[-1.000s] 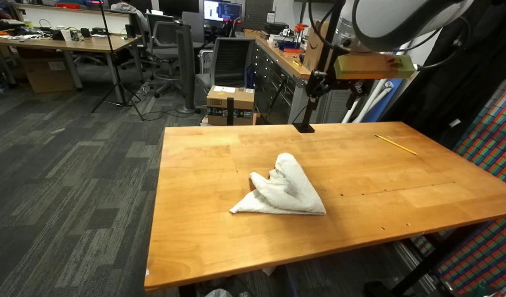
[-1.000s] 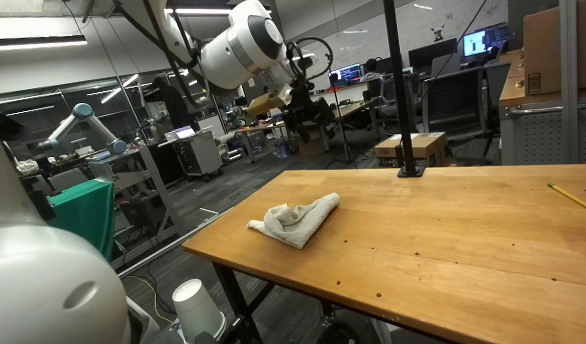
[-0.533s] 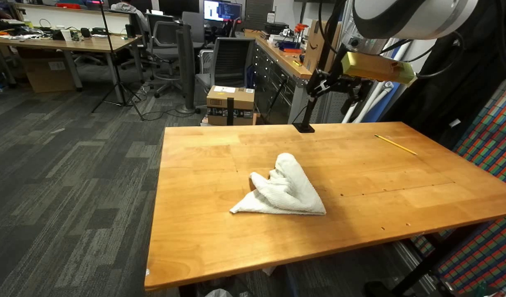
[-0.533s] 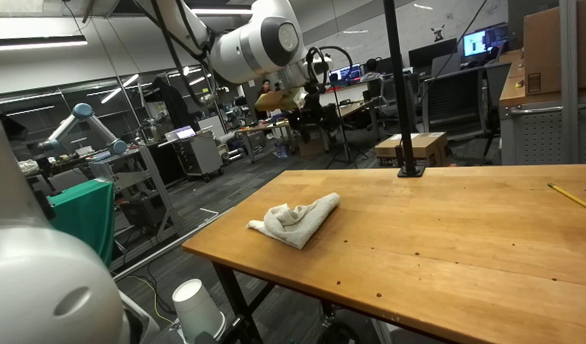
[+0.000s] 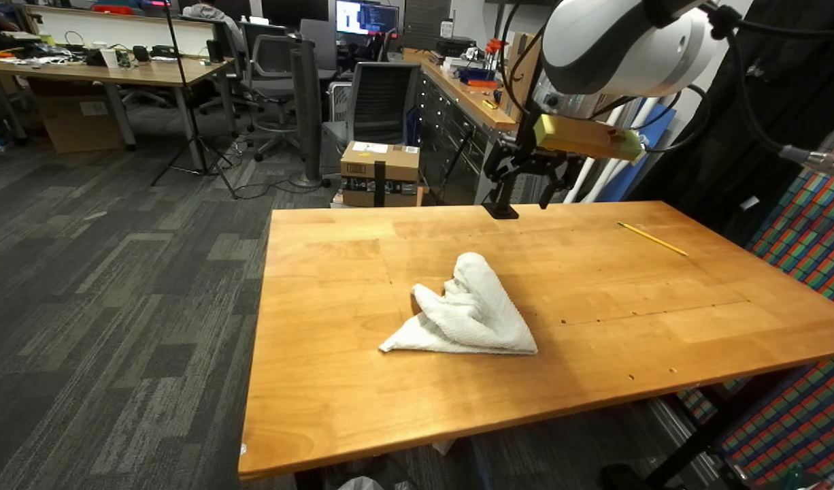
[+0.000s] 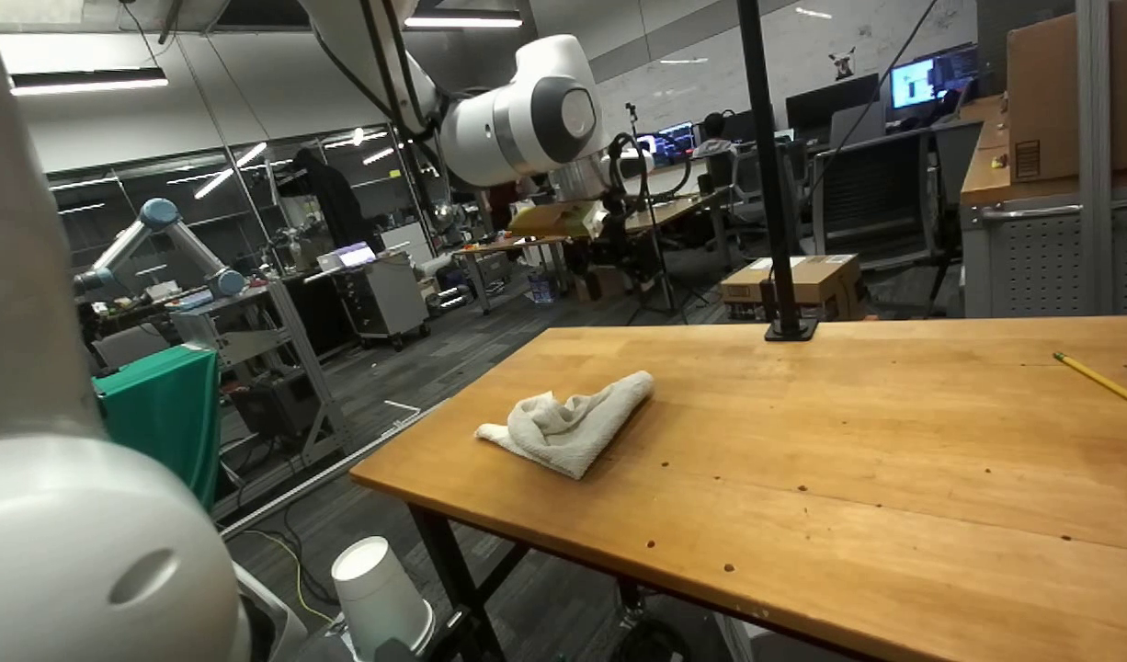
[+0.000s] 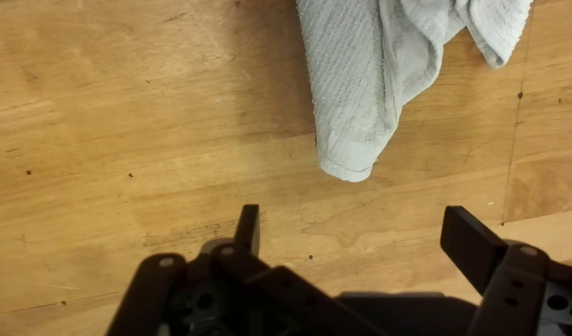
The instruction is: Fold the towel thrice
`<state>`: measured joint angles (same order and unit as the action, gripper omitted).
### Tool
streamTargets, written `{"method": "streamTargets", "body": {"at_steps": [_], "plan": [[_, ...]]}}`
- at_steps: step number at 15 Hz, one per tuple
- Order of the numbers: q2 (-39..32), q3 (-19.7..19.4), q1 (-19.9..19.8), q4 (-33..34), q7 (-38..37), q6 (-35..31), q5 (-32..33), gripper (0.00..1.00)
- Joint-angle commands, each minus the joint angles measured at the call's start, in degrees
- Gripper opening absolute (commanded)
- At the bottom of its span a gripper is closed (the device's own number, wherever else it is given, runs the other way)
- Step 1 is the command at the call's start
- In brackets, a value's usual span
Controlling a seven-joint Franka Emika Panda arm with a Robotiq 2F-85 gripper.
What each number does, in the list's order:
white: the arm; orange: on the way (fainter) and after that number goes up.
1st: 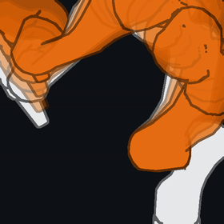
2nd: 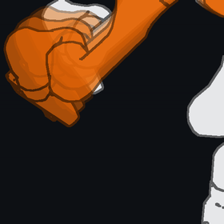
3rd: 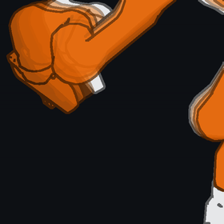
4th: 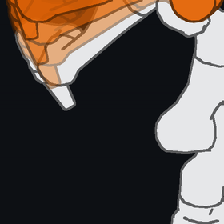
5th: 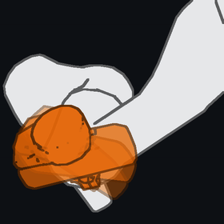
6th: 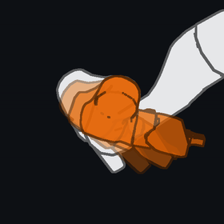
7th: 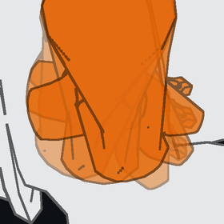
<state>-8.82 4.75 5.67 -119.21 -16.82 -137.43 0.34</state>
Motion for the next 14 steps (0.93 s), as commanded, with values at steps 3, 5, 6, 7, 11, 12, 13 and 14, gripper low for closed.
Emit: {"method": "streamTargets", "body": {"at_steps": [3,5,6,7,11,12,13,14], "plan": [[-7.6,-0.3,2.3,8.2,-1.0,3.7,2.1,1.00],[-9.9,-0.3,3.1,10.3,-1.0,4.8,2.0,1.00],[-10.9,-0.3,3.6,11.3,-1.0,5.3,2.1,1.00],[-11.9,-0.4,4.0,12.3,-1.0,5.9,2.2,1.00],[-15.3,-0.3,5.5,15.6,-0.5,7.6,2.2,1.00],[-16.1,-0.4,5.7,16.3,-0.3,8.0,2.1,1.00],[-16.8,-0.4,5.8,16.9,-0.1,8.2,1.9,1.00],[-17.5,-0.3,5.9,17.4,0.2,8.5,1.7,1.00]]}}
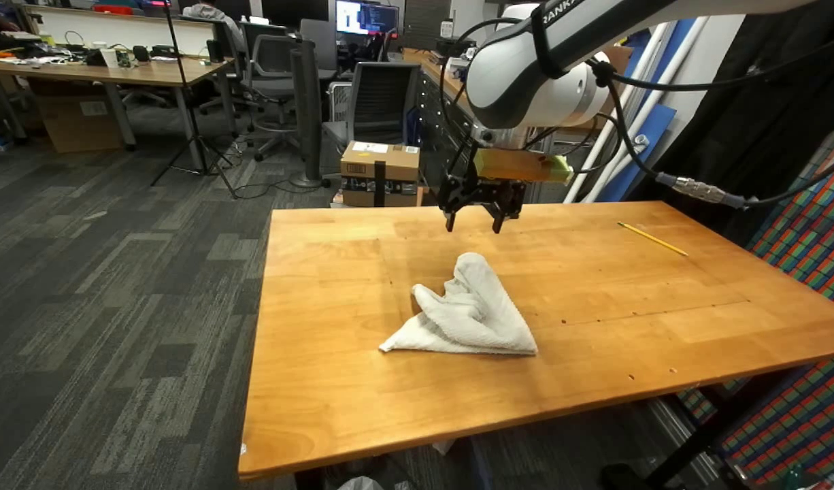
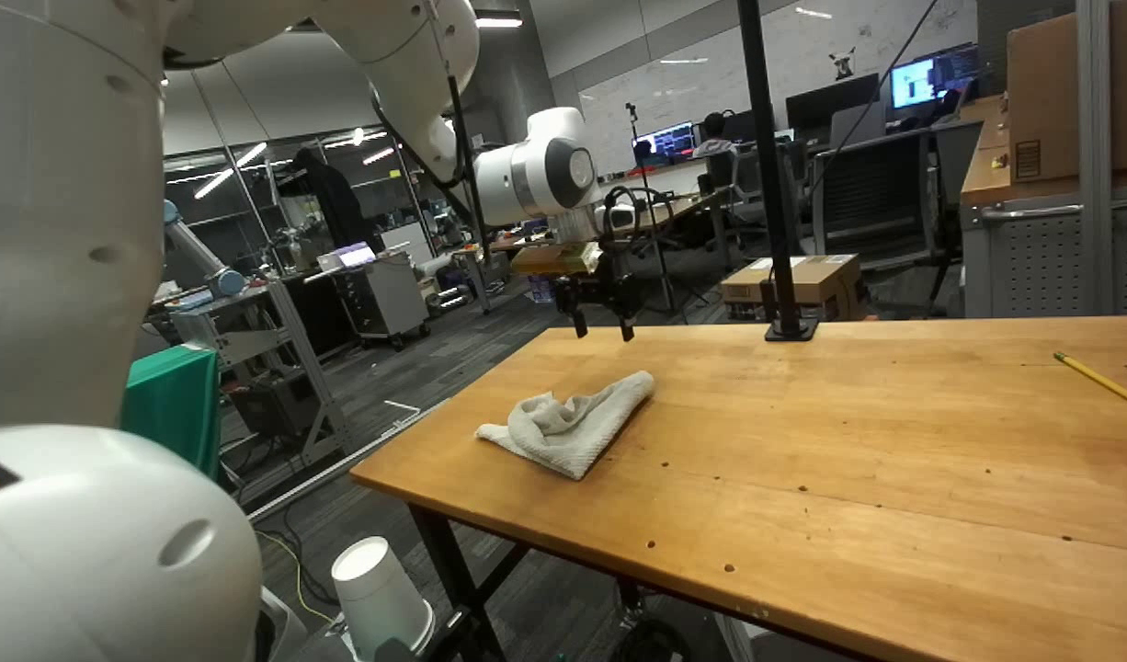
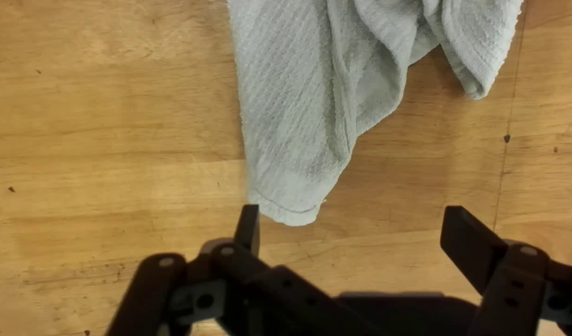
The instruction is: Fold the towel thrice
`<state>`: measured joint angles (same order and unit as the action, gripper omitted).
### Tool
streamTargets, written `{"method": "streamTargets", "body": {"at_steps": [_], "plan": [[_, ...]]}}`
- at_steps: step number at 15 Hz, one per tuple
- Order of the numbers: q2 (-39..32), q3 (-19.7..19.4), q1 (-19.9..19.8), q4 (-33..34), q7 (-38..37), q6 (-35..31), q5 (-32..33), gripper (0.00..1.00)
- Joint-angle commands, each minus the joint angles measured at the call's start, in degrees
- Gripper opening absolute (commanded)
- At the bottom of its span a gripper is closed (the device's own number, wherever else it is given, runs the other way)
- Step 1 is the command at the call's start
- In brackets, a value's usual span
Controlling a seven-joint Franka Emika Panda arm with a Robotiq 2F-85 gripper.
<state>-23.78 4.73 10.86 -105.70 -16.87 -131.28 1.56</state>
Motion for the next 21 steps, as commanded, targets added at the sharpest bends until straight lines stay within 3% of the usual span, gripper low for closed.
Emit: {"method": "streamTargets", "body": {"at_steps": [1,21], "plan": [[-3.2,-0.4,0.7,4.4,0.3,2.7,0.5,1.00],[-13.1,-2.1,-3.0,11.6,5.5,6.9,-0.9,1.00]]}}
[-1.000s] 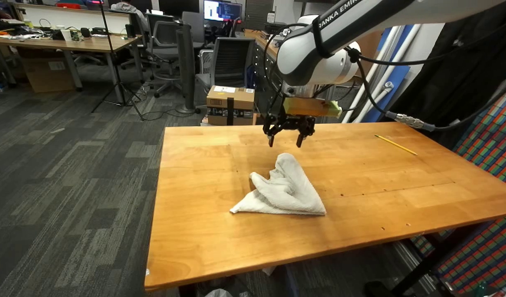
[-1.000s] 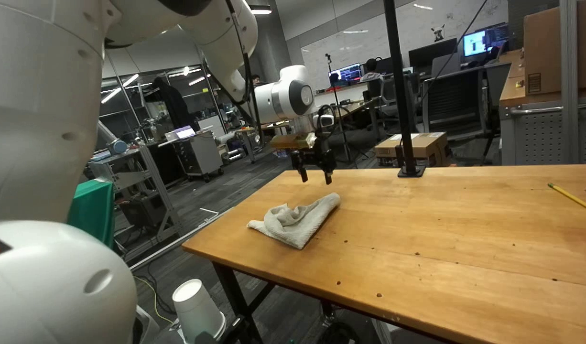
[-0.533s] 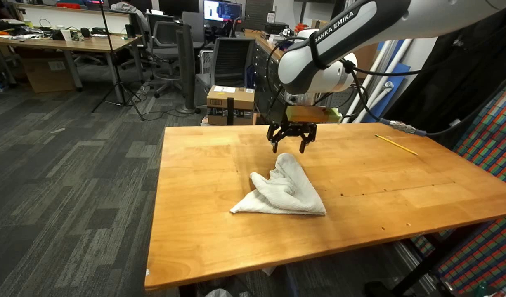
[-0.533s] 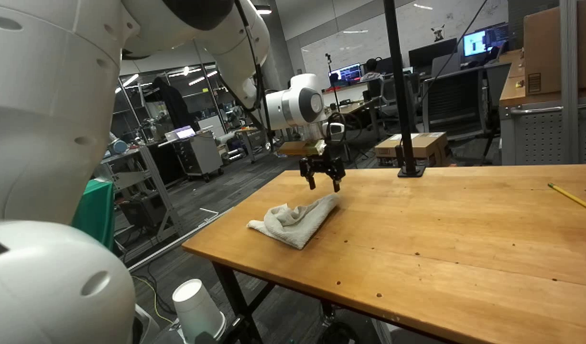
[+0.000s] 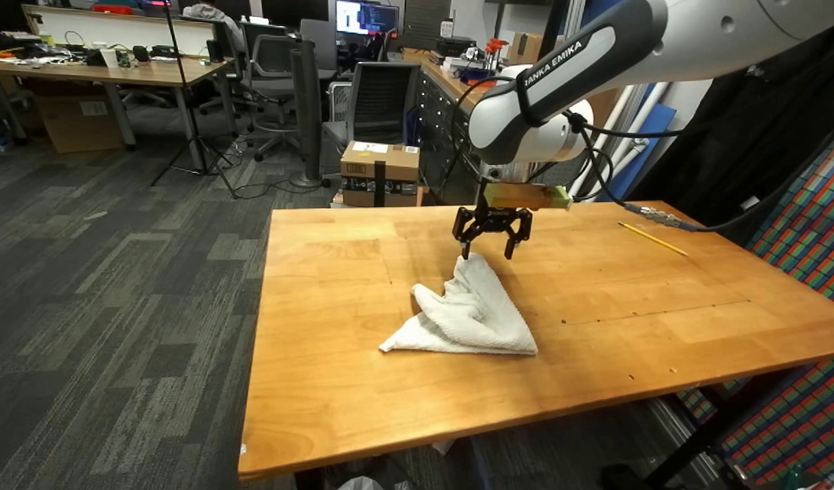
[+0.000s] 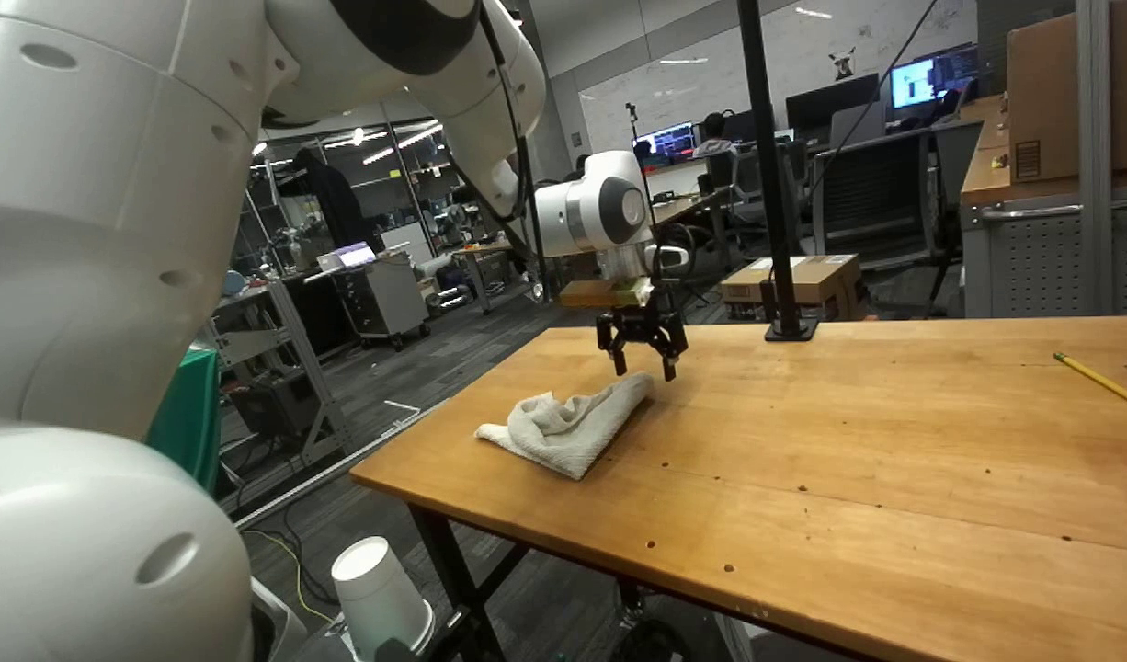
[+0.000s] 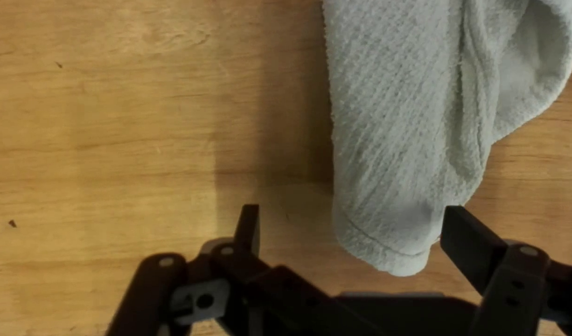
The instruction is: Fold the towel thrice
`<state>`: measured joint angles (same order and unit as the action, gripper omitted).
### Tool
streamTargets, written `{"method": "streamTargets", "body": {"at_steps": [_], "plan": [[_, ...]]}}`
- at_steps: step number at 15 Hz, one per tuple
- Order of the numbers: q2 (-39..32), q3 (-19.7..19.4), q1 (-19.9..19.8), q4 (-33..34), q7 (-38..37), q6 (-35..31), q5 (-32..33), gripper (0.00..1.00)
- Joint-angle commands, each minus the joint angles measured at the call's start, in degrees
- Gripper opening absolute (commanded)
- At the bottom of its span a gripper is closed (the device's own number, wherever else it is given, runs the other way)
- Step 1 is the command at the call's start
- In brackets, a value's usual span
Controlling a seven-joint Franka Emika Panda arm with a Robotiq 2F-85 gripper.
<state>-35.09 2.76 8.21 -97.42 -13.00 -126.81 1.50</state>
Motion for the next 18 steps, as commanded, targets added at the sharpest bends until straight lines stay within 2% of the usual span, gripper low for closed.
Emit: {"method": "streamTargets", "body": {"at_steps": [1,7,8,9,10,13,18], "plan": [[-2.1,-0.1,-0.5,3.7,1.8,2.8,-0.8,1.00],[-3.7,-0.4,-0.1,5.6,1.2,6.7,-0.3,1.00],[-3.6,-0.5,0.0,5.6,1.1,7.0,-0.1,0.75],[-3.6,-0.5,0.0,5.7,1.1,7.3,-0.1,0.74],[-3.5,-0.5,0.1,5.7,1.0,7.5,0.0,0.68],[-2.6,-0.6,0.0,5.0,0.8,7.8,0.0,0.41],[0.2,-0.9,-0.1,2.5,0.5,6.8,0.2,0.05]]}}
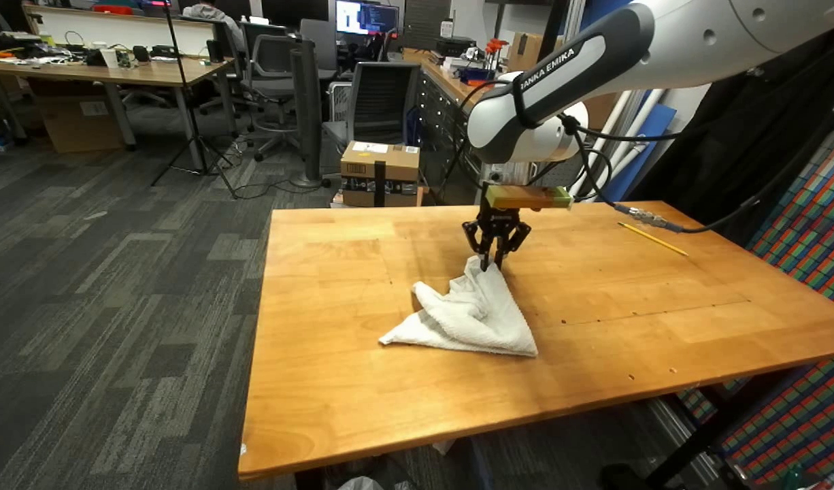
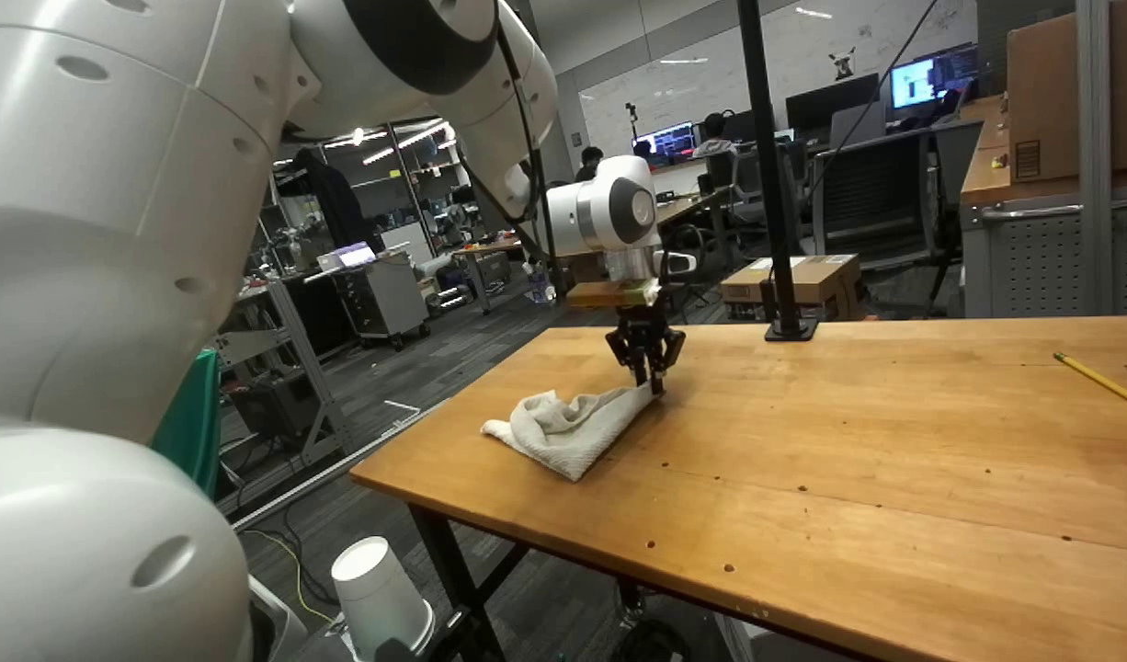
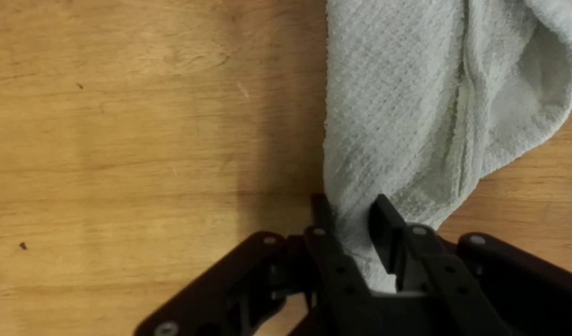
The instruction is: Fold the towel thrice
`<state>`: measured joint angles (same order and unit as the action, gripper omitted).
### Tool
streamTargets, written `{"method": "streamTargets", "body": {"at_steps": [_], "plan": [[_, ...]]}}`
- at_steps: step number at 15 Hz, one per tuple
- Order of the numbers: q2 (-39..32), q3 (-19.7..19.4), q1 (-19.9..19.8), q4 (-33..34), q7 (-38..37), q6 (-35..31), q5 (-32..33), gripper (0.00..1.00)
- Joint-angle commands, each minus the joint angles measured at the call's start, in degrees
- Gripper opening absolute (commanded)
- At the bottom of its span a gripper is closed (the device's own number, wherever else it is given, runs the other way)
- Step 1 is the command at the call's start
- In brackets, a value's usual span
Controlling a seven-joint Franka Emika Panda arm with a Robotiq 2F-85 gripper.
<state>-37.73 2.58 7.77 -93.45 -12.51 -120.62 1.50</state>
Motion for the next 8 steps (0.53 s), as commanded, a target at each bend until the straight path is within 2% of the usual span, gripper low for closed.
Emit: {"method": "streamTargets", "body": {"at_steps": [1,8], "plan": [[3.6,-0.8,0.3,-2.1,-0.1,0.3,0.2,0.00],[11.7,-1.6,0.7,-9.7,-1.3,-2.1,1.5,0.01]]}}
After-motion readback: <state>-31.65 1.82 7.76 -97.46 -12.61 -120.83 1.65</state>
